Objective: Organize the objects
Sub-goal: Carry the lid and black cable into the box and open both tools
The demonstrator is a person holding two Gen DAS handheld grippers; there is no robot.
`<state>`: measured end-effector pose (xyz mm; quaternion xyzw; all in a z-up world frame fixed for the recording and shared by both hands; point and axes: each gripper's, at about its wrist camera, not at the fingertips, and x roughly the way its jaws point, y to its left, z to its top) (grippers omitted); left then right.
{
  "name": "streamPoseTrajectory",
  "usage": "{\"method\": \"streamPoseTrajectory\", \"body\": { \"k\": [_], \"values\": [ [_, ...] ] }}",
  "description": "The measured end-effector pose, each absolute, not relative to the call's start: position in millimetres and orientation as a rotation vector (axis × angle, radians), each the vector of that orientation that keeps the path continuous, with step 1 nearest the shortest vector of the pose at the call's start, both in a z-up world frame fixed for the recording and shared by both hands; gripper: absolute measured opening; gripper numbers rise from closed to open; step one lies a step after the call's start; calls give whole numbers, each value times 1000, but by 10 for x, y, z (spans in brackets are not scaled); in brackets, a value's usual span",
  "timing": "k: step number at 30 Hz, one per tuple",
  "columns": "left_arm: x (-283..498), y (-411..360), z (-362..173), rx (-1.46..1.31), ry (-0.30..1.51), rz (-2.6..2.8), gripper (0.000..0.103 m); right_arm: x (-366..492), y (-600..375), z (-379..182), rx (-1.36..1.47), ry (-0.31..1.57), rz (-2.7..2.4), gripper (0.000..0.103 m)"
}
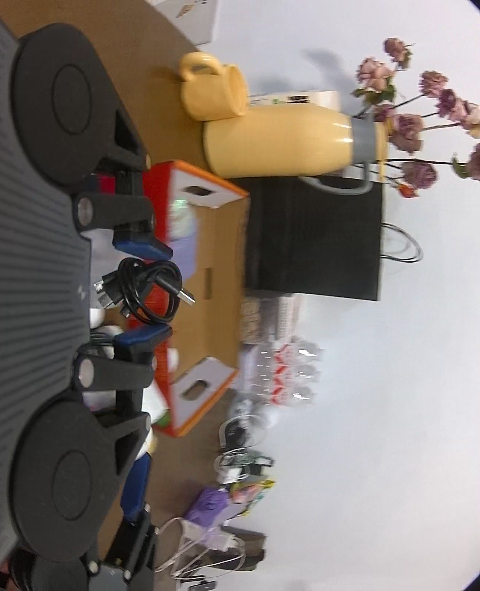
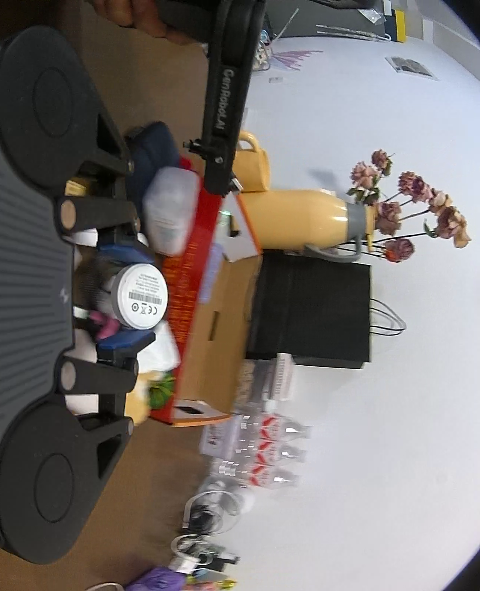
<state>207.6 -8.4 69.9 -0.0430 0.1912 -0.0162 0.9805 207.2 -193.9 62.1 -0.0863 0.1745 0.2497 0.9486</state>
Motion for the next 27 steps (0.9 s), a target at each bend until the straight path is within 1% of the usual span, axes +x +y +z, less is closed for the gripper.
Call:
{"method": "streamPoseTrajectory", "body": {
  "k": [10, 15, 18, 21, 27],
  "values": [
    [2665, -37, 910, -115, 323, -8, 39, 2871, -1592, 912, -150, 310, 484, 38],
    [3077, 33, 894, -126, 332, 17, 39, 3350, -1430, 947, -111, 338, 475, 38],
    [3317, 112, 810, -144, 347, 44, 39, 3606, -1333, 859, -95, 377, 464, 38],
    [3545, 177, 658, -142, 408, 61, 39, 3791, -1287, 682, -94, 430, 454, 38],
    [3742, 260, 418, -126, 494, 76, 39, 3995, -1251, 416, -104, 532, 452, 38]
  ]
}}
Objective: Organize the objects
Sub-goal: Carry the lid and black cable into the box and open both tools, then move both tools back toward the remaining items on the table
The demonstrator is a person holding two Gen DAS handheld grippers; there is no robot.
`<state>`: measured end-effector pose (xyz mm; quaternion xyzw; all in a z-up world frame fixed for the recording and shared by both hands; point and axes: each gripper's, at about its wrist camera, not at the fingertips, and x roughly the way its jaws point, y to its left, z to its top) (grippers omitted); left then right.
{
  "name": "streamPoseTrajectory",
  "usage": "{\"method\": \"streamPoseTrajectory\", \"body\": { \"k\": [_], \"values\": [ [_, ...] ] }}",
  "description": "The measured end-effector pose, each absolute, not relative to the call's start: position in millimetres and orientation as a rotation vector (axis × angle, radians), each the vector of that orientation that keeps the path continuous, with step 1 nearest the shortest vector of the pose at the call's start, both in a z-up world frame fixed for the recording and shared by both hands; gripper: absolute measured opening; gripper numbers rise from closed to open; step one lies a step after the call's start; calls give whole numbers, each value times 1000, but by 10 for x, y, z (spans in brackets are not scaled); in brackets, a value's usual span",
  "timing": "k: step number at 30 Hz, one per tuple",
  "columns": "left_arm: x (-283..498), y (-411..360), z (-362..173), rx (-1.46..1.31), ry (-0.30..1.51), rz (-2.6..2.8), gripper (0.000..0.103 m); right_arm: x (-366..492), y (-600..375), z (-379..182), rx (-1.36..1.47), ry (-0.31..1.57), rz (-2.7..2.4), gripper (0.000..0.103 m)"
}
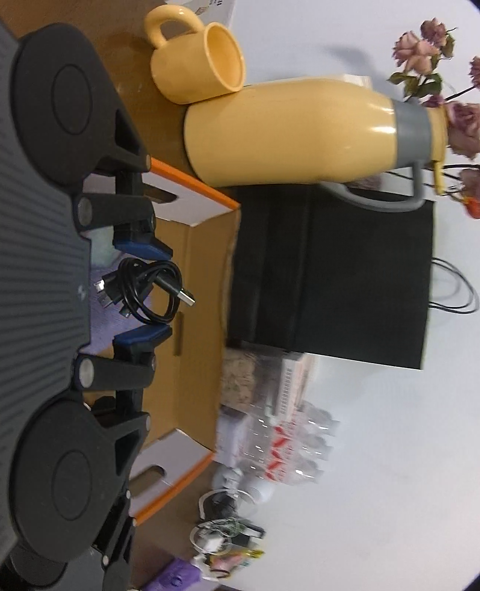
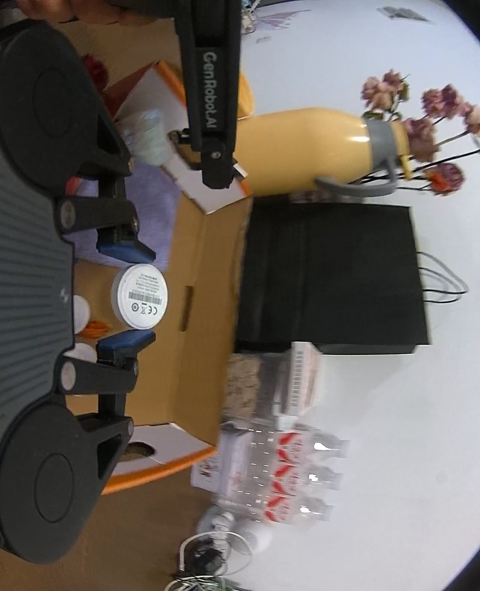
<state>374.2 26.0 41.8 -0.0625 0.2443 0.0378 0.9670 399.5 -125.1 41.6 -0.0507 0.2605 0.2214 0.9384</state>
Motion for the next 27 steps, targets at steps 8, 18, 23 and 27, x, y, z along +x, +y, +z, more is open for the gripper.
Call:
{"method": "streamPoseTrajectory", "body": {
  "k": [8, 18, 23, 27],
  "values": [
    [3731, 220, 326, -110, 518, 76, 86, 4016, -1230, 361, -115, 552, 445, 40],
    [3654, 200, 421, -130, 462, 92, 103, 3986, -1235, 392, -106, 546, 429, 103],
    [3615, 204, 467, -148, 456, 82, 103, 3972, -1235, 421, -107, 542, 430, 103],
    [3536, 218, 538, -162, 433, 75, 103, 3896, -1274, 474, -112, 527, 428, 103]
  ]
}}
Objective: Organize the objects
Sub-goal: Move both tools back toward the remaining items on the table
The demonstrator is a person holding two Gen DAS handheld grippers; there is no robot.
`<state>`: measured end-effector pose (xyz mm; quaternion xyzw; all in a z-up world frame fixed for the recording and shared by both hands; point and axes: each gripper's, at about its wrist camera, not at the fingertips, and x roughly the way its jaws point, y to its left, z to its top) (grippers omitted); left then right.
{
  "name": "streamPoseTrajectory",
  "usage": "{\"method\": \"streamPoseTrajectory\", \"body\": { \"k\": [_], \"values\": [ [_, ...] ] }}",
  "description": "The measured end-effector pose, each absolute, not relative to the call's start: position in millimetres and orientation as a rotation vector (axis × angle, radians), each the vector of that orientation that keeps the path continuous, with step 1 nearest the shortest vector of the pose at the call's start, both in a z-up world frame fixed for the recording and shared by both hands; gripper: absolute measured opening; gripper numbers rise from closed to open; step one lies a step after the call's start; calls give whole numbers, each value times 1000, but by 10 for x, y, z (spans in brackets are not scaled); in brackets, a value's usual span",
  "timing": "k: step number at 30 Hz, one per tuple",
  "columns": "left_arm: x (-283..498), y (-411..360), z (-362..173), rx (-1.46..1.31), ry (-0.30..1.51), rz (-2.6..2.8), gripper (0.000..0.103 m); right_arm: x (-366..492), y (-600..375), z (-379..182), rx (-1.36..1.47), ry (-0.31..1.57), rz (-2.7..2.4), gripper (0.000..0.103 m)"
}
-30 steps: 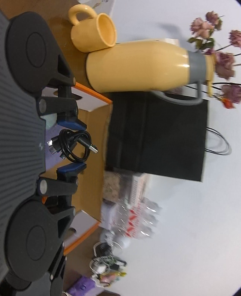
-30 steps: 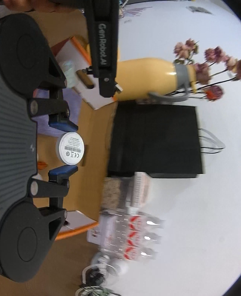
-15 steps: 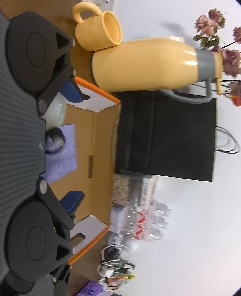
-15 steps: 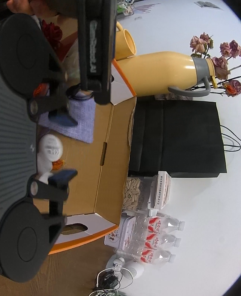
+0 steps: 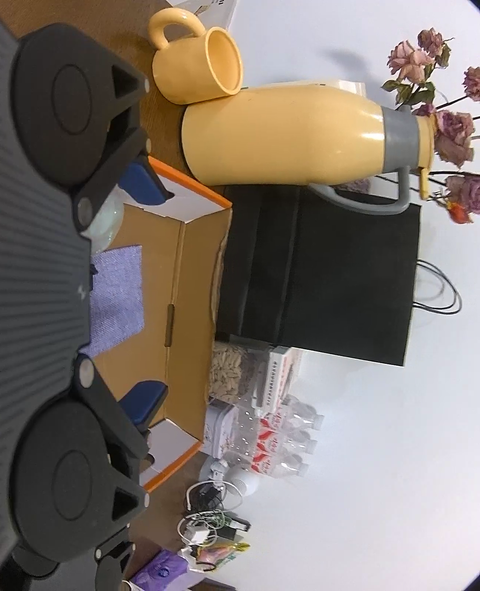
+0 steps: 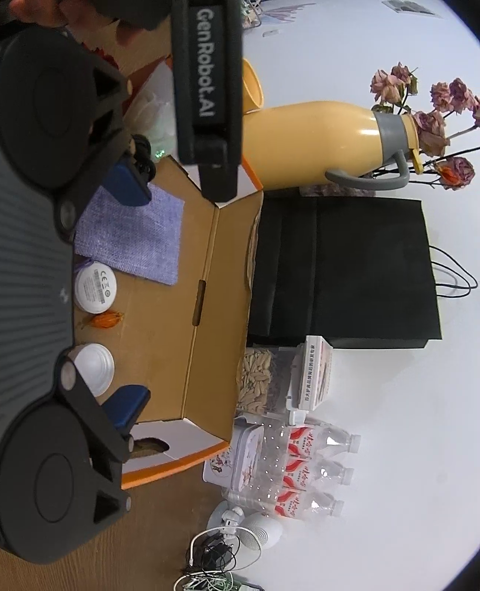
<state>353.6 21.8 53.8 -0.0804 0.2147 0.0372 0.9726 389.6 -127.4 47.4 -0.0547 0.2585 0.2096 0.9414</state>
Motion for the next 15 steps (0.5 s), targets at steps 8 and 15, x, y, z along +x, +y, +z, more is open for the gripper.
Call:
{"method": "streamPoseTrajectory", "body": {
  "k": [8, 15],
  "values": [
    [3236, 228, 709, -158, 369, 56, 103, 3626, -1527, 728, -101, 442, 418, 103],
    [2878, 263, 787, -155, 322, 46, 103, 3258, -1785, 826, -104, 401, 413, 103]
  ]
}}
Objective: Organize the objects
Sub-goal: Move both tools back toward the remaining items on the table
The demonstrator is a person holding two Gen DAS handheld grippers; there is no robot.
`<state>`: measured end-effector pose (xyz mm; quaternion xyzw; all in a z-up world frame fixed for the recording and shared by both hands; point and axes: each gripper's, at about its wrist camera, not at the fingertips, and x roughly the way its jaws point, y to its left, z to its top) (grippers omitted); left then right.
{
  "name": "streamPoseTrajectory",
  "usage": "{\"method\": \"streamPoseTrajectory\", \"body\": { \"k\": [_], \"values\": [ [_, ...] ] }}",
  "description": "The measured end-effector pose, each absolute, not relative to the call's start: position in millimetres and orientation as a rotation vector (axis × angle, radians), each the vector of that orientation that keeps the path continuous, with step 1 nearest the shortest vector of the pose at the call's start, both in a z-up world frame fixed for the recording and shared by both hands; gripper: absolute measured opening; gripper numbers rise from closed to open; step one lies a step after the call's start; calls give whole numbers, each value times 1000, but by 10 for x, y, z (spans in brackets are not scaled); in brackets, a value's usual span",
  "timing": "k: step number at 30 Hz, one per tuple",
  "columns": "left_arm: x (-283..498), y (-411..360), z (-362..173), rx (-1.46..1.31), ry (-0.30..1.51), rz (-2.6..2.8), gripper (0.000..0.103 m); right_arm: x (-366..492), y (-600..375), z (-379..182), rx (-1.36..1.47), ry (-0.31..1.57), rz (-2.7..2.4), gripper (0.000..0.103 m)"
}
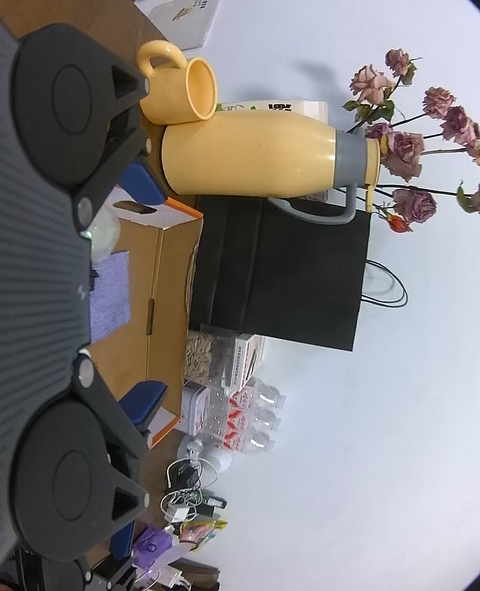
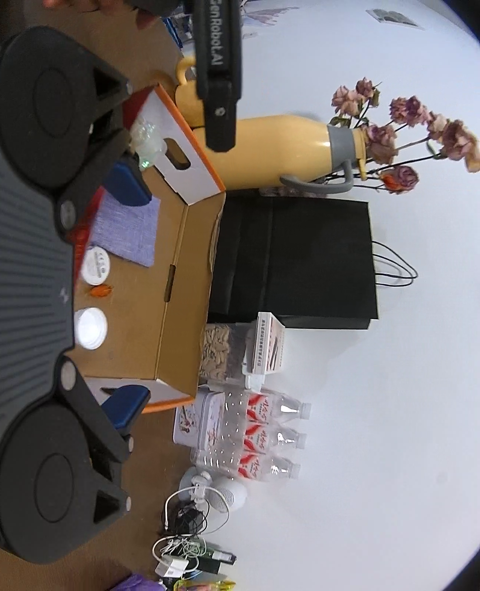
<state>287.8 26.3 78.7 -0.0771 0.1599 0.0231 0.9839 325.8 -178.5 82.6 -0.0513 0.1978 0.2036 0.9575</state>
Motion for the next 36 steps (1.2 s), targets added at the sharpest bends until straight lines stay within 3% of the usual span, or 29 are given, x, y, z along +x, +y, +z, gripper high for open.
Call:
{"method": "streamPoseTrajectory", "body": {
  "k": [17, 36],
  "values": [
    [2122, 335, 264, -91, 434, 63, 103, 2405, -2367, 333, -173, 513, 377, 103],
    [1890, 349, 8, -115, 427, 84, 103, 2460, -2374, 127, -161, 573, 275, 103]
  ]
}}
